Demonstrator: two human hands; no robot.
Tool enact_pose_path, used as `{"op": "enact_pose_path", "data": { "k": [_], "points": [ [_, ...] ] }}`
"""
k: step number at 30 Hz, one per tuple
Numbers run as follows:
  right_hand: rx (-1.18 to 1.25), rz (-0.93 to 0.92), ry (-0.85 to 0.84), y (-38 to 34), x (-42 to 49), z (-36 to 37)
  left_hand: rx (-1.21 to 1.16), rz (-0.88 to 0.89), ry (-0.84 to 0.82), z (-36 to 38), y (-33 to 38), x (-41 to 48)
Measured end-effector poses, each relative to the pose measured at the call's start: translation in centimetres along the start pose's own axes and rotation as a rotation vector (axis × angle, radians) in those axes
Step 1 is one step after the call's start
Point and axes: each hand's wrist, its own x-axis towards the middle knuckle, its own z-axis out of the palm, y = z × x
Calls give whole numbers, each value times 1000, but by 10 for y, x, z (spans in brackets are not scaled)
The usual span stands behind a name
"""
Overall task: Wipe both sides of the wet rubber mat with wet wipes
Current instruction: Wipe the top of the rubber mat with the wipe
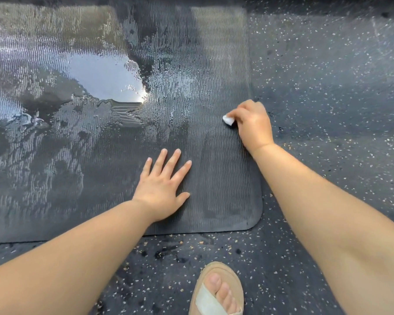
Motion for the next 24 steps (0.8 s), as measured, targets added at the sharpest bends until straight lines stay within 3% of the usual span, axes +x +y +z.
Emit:
{"op": "enact_pose_path", "data": {
  "k": [3, 10, 16, 20, 24],
  "points": [
    [-1, -45, 31, 0, -47, 0, 11, 1, 2, 2, 0, -1],
    [94, -16, -130, -12, -223, -21, -7, 5, 35, 9, 0, -2],
    [7, -87, -119, 3, -118, -21, 2, 12, 39, 8, -1, -2],
    [-49, 26, -66, 11, -32, -13, 10, 10, 15, 3, -2, -2],
    [-46, 38, 5, 3, -59, -9, 2, 10, 6, 1, -1, -5]
  ]
}}
